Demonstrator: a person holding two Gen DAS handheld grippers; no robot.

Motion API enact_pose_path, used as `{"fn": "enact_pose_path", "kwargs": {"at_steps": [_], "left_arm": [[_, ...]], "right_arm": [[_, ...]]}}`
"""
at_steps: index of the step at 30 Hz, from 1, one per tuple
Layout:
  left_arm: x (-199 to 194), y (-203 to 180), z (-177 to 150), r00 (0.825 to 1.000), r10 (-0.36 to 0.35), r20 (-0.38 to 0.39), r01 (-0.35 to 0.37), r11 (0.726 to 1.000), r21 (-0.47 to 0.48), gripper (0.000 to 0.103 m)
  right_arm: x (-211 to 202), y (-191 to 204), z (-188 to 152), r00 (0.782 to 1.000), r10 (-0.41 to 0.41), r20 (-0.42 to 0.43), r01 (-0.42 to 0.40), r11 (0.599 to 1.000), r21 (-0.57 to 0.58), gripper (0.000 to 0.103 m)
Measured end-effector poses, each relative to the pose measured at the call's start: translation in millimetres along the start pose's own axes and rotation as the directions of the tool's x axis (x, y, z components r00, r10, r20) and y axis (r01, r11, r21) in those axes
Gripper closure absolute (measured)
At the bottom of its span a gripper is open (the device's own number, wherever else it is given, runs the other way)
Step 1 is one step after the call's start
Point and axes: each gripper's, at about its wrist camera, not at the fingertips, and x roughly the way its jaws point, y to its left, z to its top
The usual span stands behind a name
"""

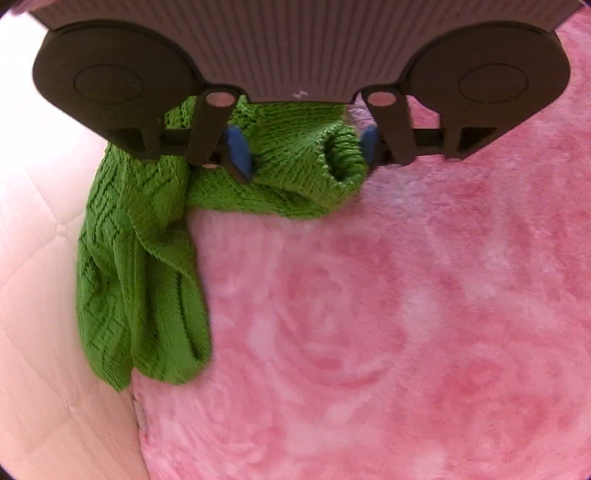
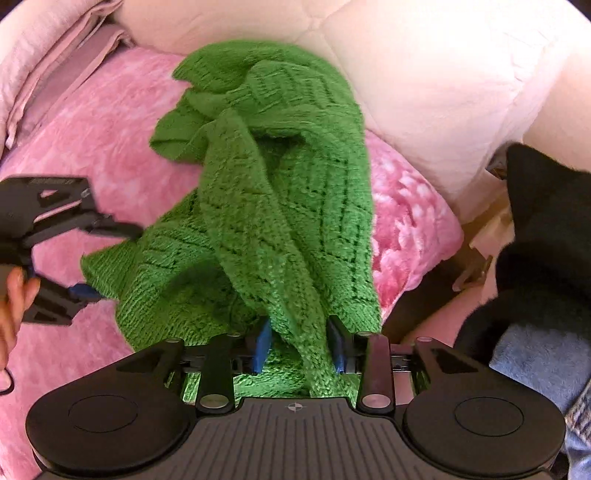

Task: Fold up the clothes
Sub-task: 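Lift the green sweater with both grippers and drop it mid-bed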

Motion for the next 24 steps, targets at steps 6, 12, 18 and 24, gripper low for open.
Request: {"fn": "enact_pose_path", "kwargs": {"at_steps": [6,12,18,24], "left_arm": [[-38.4,-14.4,-8.1,0.996,-0.088,0.008,0.086,0.987,0.137,0.093],[-120.5,-17.6,-29.1,0.978,-0.194,0.074,0.167,0.946,0.277,0.095],[-235.3,21.9,-42.5,0.921,-0.314,0.232,0.232,0.918,0.323,0.098],[-387.5,116.3,-77.1,0.785,-0.393,0.478,0.279,0.915,0.292,0.098]], "right_arm": [[-41.2,7.4,15.1,0.990,-0.021,0.140,0.022,1.000,-0.012,0.097],[-114.6,45.5,45.0,0.937,0.045,0.345,-0.027,0.998,-0.059,0.098],[-195.3,129.1,58.5,0.835,0.219,0.504,-0.127,0.969,-0.212,0.098],[-265.8,236.5,43.2,0.720,0.439,0.538,-0.252,0.887,-0.387,0.098]]}}
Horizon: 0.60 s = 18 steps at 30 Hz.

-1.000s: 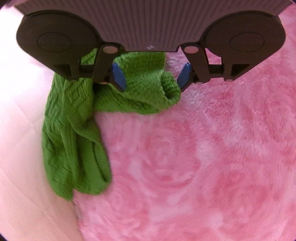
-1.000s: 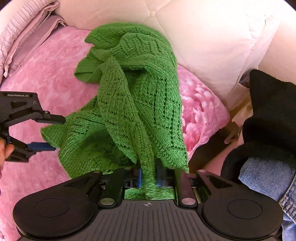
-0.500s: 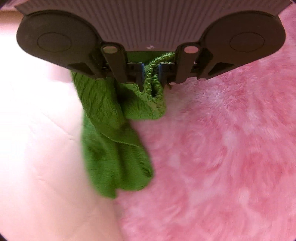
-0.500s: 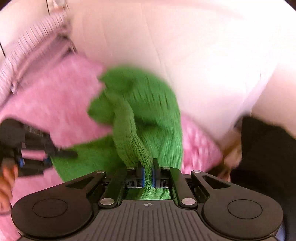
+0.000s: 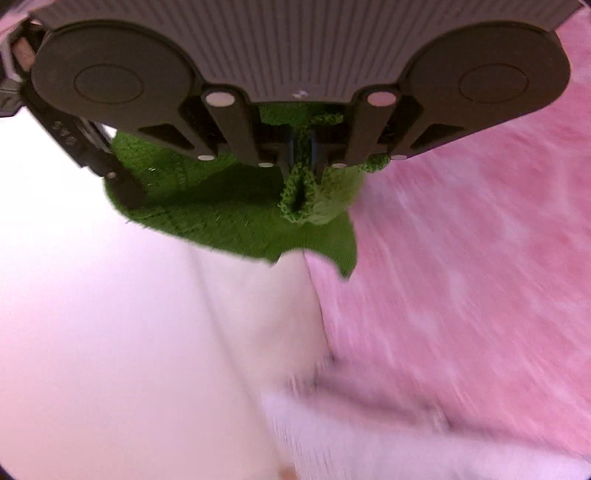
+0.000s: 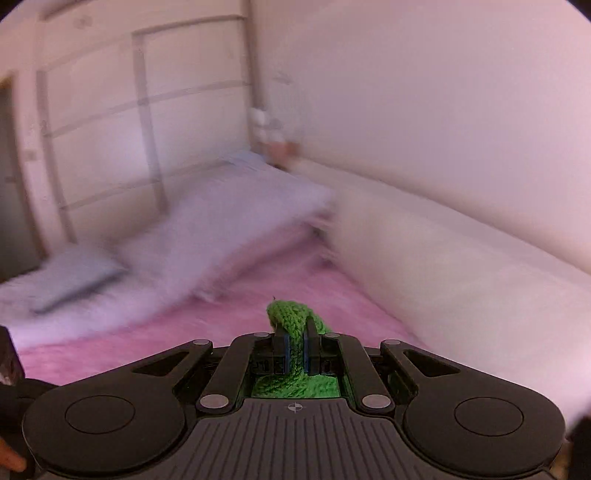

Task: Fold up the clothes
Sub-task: 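Lift the green sweater with both grippers and drop it mid-bed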

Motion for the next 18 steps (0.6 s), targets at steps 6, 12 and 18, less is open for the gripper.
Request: {"fn": "enact_pose_path", "kwargs": {"at_steps": [6,12,18], "left_arm": [[-201.3,35.9,35.3,0.954,0.036,0.298,-0.036,0.999,-0.005,0.098],[-344.2,84.3,32.9,0.868,0.228,0.440,-0.230,0.972,-0.049,0.093],[-380.5,160.8,-7.1,0.768,0.586,0.258,-0.536,0.809,-0.241,0.088]], "right_arm": [[-0.9,148.0,23.9,0.970,0.230,0.077,-0.228,0.973,-0.029,0.098],[17.9,300.4,26.6,0.911,0.411,-0.028,-0.412,0.911,-0.037,0.097],[46.4,406.2,-29.7,0.838,0.400,-0.372,-0.468,0.876,-0.111,0.057]]}}
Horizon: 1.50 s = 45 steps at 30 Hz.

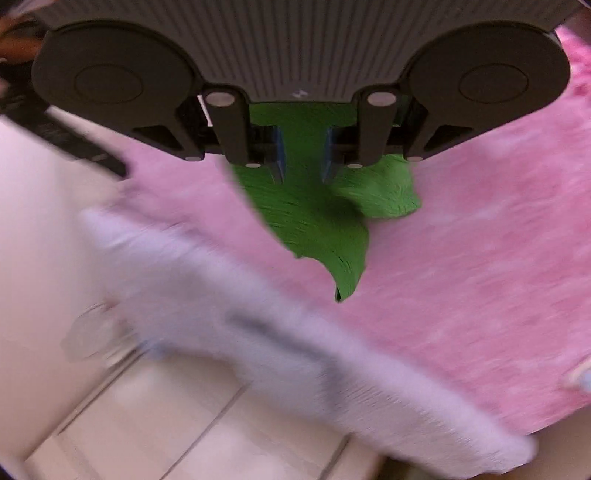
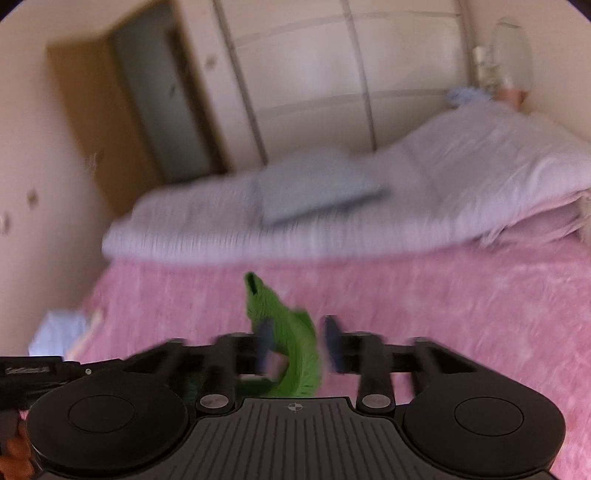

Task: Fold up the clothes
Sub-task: 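Lift the green sweater with both grippers and drop it mid-bed, then move both open grippers toward the green sweater on the bed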

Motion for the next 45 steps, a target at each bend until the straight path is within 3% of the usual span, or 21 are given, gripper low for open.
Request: {"fn": "enact_pose_path", "kwargs": {"at_steps": [5,9,12,16,24,30,37,45], "left_arm": [[0.6,34.6,-37.9,0.987,0.106,-0.122,-0.107,0.994,0.003,0.088],[-11.3,43.0,-60.6,0.972,0.176,-0.155,-0.168,0.984,0.064,0.088],[-25.2,39.2,-73.8,0.969,0.209,-0.134,-0.195,0.974,0.112,0.087],[-38.8,27.7,-89.8,0.966,0.243,-0.094,-0.228,0.963,0.141,0.082],[-64.7,-4.5,-145.3,0.955,0.290,-0.058,-0.275,0.944,0.183,0.082],[-95.1,-20.3,-183.1,0.953,0.301,-0.027,-0.291,0.938,0.186,0.081],[-128.2,-31.4,-213.0,0.950,0.311,0.030,-0.311,0.931,0.190,0.080],[-137.9,-43.5,-227.6,0.954,0.295,0.052,-0.299,0.931,0.209,0.078]], "right_arm": [[0.2,22.6,-51.7,0.989,-0.012,-0.147,0.000,0.997,-0.075,0.057],[-14.9,41.0,-93.2,0.975,-0.011,-0.223,-0.014,0.994,-0.107,0.057],[-27.8,44.4,-113.9,0.966,0.011,-0.260,-0.036,0.995,-0.092,0.057],[-49.9,42.8,-130.1,0.960,0.020,-0.278,-0.050,0.994,-0.099,0.057],[-88.0,26.5,-165.1,0.946,0.039,-0.323,-0.076,0.992,-0.101,0.057],[-122.1,29.4,-185.1,0.948,0.071,-0.309,-0.120,0.983,-0.142,0.057],[-155.1,34.8,-206.1,0.952,0.100,-0.290,-0.154,0.973,-0.171,0.057],[-174.8,27.2,-216.9,0.952,0.106,-0.286,-0.153,0.977,-0.149,0.057]]}}
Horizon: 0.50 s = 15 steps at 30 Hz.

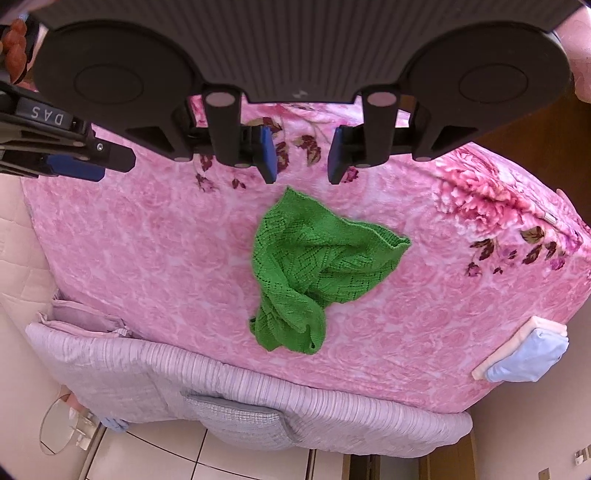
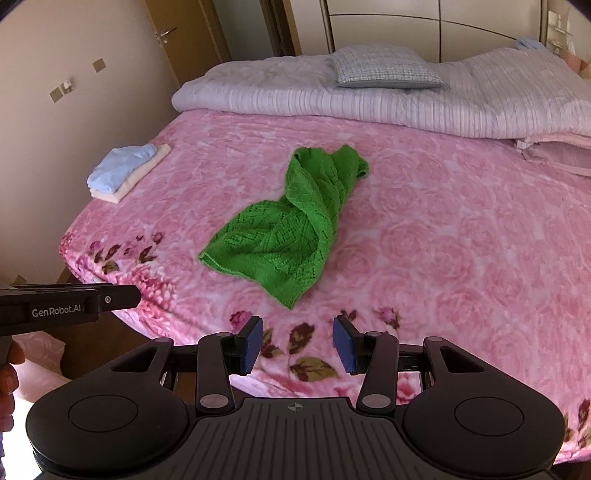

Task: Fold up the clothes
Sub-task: 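Move both open grippers toward the green sweater on the bed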

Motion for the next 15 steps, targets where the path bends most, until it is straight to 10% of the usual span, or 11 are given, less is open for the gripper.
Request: {"fn": "enact_pose_path", "kwargs": {"at_steps": [15], "left_arm": [[27.8,28.2,29.6,0.999,-0.031,-0.009,0.031,0.999,0.014,0.078]], "right_arm": [[17.4,8.8,23.3,0.999,-0.030,0.011,0.030,0.999,0.017,0.057]]}}
